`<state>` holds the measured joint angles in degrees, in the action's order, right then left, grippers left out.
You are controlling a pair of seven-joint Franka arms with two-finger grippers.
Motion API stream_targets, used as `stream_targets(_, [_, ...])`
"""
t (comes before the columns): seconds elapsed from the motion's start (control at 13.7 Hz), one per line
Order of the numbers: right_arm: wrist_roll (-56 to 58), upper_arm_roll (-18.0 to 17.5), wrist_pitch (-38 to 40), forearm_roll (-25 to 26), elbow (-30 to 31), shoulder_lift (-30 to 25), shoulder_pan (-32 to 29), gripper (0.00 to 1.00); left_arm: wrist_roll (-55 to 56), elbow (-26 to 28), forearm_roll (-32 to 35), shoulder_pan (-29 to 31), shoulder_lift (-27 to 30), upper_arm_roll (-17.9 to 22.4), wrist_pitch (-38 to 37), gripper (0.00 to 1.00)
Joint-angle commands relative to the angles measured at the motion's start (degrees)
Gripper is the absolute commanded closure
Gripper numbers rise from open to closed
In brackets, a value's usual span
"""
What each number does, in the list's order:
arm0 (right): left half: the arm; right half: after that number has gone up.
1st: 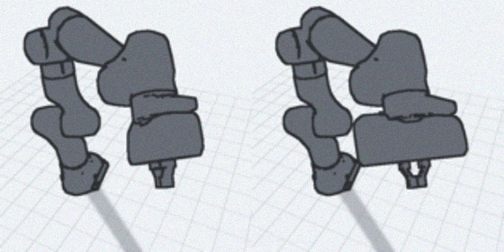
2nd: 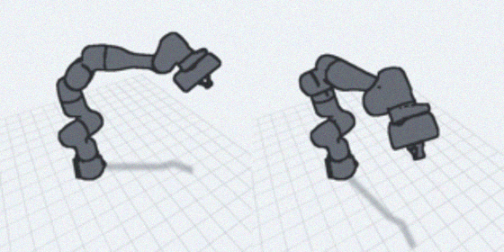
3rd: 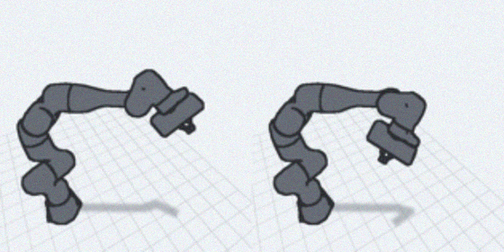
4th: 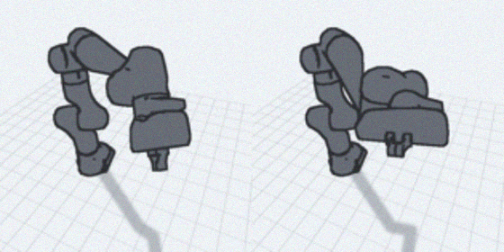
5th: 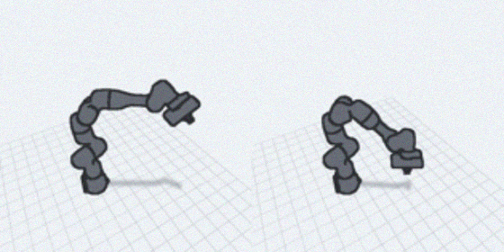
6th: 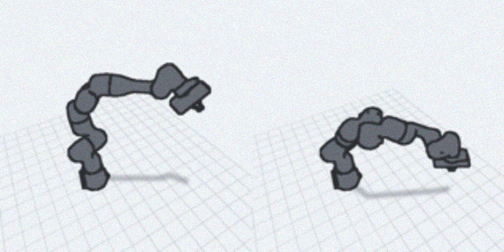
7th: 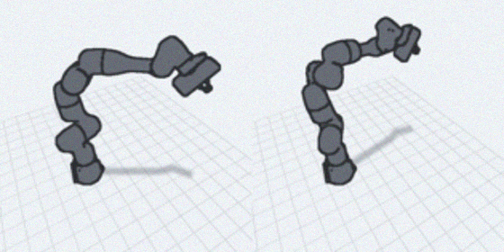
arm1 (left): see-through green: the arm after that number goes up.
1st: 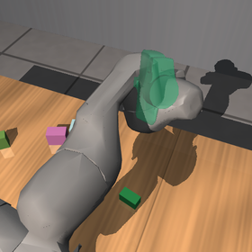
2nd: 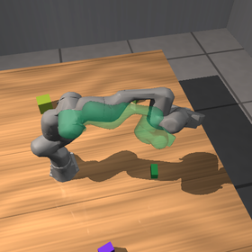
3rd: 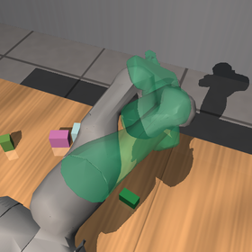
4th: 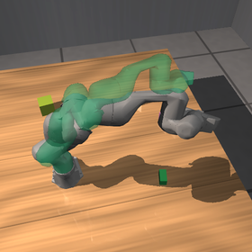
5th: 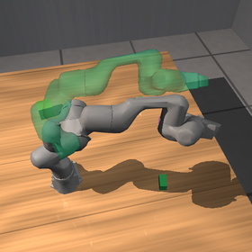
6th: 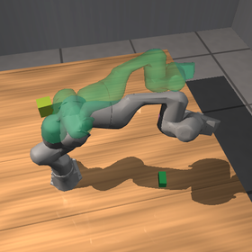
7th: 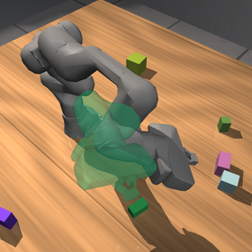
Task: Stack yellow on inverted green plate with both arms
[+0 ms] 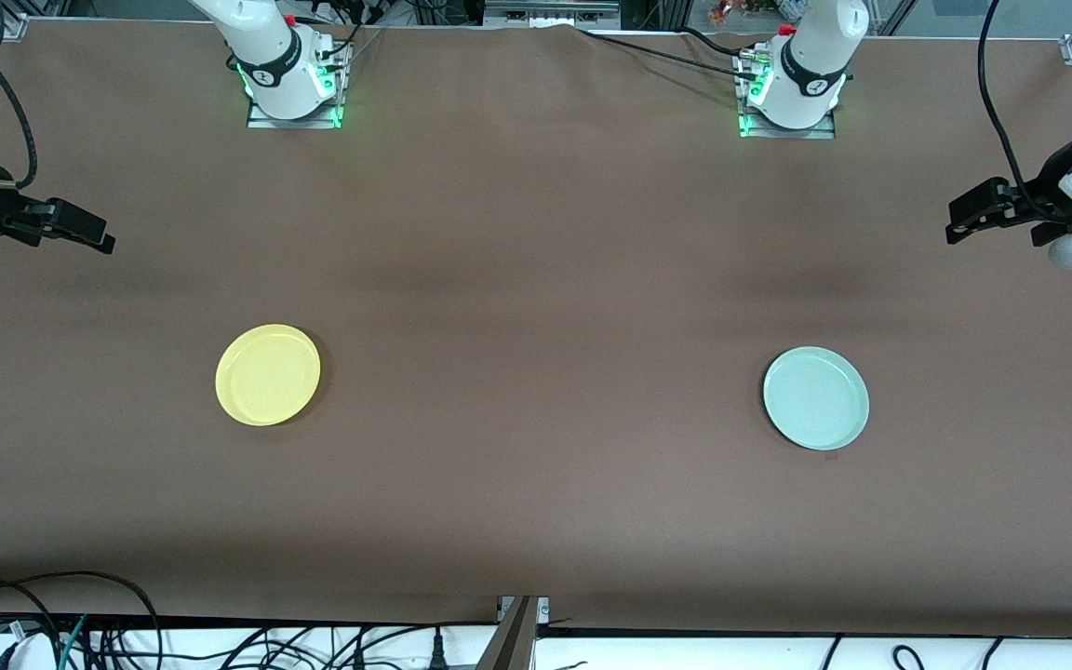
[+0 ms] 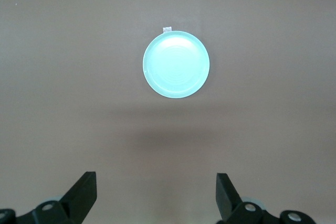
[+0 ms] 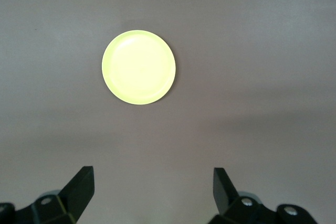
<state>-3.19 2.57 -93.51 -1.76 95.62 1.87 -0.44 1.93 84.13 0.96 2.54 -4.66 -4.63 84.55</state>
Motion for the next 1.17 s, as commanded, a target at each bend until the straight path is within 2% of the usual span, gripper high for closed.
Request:
stream_targets(0.0, [-0.24, -0.29, 0.00, 0.70, -0.26, -0.55, -0.18, 0.00, -0.61, 0.69, -1.40, 0.45, 0.19, -0.29, 2.11, 0.00])
stream_targets(0.66, [-0.24, -0.73, -0.88, 0.18, -0.79, -0.37, 0.79, 0.00, -0.78, -0.72, 0.18, 0.71, -1.75, 0.15, 1.32, 0.00])
stream_targets(0.88, [-0.32, -0.73, -0.53, -0.09, -0.79, -0.37, 0.88, 0.00, -6.21, -0.90, 0.18, 1.24, -1.75, 0.06, 1.23, 0.00])
stream_targets(1.1, [-0.32, -0.64, -0.27, -0.27, -0.79, -0.37, 0.88, 0.00, -6.59, -0.46, 0.09, 1.51, -3.33, 0.15, 1.14, 0.00])
